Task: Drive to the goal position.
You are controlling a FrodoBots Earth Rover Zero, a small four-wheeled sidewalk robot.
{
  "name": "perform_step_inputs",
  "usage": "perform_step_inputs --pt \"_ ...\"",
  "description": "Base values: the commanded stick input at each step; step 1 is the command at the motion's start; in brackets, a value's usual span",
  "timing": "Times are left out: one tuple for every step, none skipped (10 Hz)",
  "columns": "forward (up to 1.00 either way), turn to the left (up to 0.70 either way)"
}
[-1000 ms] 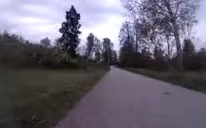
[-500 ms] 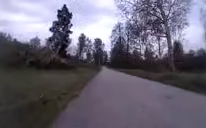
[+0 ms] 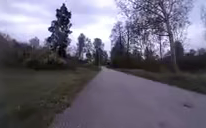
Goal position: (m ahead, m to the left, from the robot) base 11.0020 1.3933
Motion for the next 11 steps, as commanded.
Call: perform_step_inputs --pt "1.00 0.00" --pt "1.00 0.00" --pt "1.00 0.00" --pt "1.00 0.00" --pt "1.00 0.00" --pt "1.00 0.00" --pt "1.00 0.00" --pt "1.00 0.00" --pt "1.00 0.00" --pt "1.00 0.00" --pt "1.00 0.00"
